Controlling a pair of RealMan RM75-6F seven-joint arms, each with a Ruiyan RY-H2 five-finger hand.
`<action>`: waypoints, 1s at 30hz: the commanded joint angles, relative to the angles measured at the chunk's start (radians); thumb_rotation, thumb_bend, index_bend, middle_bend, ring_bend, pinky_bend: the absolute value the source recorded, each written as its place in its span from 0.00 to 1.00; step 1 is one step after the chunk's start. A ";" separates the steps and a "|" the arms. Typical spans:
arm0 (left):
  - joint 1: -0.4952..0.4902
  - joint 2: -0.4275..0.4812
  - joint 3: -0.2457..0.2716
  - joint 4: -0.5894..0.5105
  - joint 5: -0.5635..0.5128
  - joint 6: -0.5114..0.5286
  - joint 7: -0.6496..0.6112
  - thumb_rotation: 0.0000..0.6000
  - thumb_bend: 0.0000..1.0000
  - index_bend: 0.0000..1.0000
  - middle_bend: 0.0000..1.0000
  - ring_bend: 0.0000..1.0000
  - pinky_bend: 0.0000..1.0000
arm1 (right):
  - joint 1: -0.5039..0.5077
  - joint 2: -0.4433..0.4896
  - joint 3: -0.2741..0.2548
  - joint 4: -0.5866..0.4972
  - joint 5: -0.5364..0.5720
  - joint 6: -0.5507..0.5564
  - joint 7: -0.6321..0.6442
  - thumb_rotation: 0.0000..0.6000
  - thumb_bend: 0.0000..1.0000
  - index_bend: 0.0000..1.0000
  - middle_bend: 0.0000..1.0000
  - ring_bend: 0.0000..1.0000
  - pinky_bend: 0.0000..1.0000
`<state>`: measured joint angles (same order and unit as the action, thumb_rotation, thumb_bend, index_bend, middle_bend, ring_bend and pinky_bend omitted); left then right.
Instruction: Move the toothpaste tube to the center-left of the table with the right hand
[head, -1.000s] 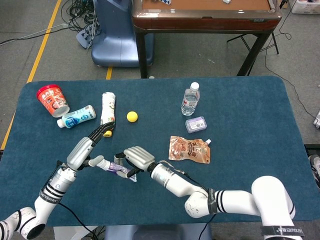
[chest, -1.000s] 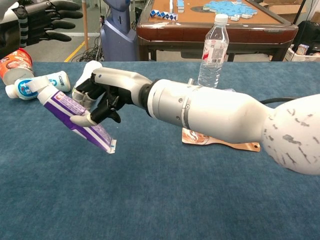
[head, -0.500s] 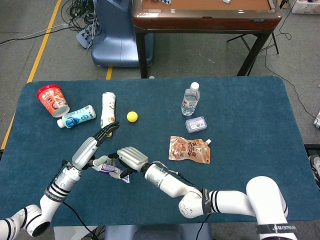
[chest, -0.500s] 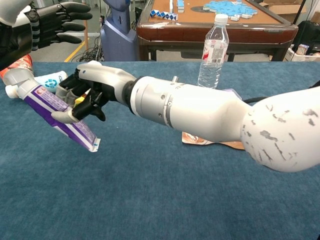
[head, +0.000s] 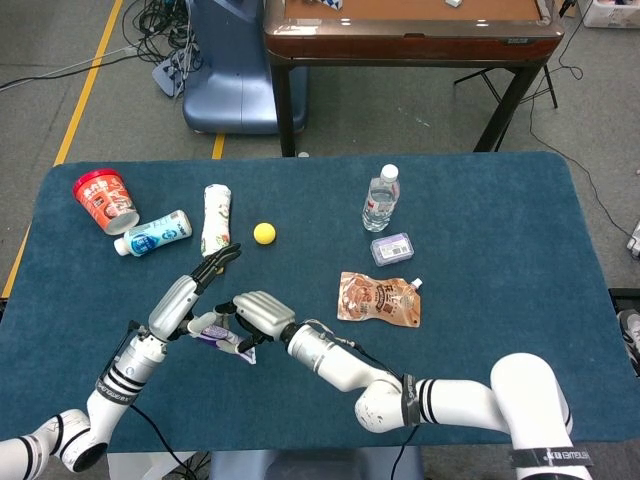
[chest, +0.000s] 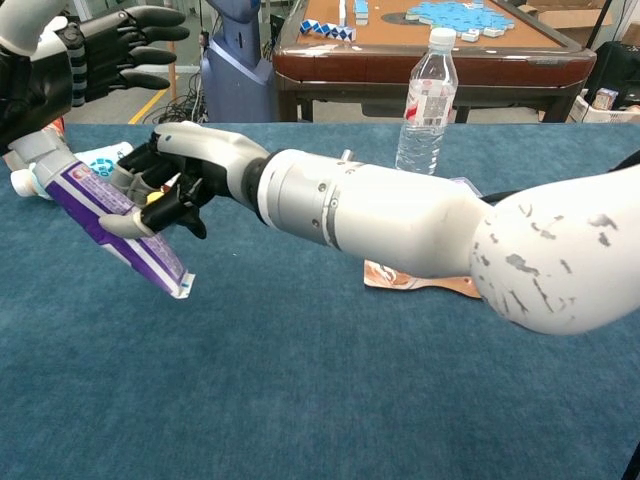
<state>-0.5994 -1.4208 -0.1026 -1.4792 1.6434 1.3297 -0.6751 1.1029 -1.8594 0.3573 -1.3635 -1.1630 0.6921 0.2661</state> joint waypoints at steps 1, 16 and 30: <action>-0.001 -0.011 0.002 0.013 0.002 0.005 -0.009 0.00 0.03 0.00 0.00 0.00 0.06 | 0.001 -0.004 0.004 0.008 -0.005 -0.004 0.012 1.00 0.80 1.00 0.88 0.81 0.70; -0.003 -0.044 0.004 0.041 0.008 0.032 -0.047 0.00 0.03 0.00 0.00 0.00 0.06 | 0.003 -0.009 0.010 0.025 -0.023 -0.016 0.056 1.00 0.80 1.00 0.88 0.82 0.70; -0.005 -0.041 0.006 0.045 0.005 0.036 -0.052 0.00 0.02 0.00 0.00 0.00 0.06 | 0.001 -0.001 0.003 0.026 -0.036 -0.025 0.067 1.00 0.80 1.00 0.88 0.82 0.70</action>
<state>-0.6041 -1.4657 -0.0976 -1.4351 1.6475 1.3662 -0.7328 1.1045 -1.8643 0.3628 -1.3356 -1.1982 0.6705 0.3358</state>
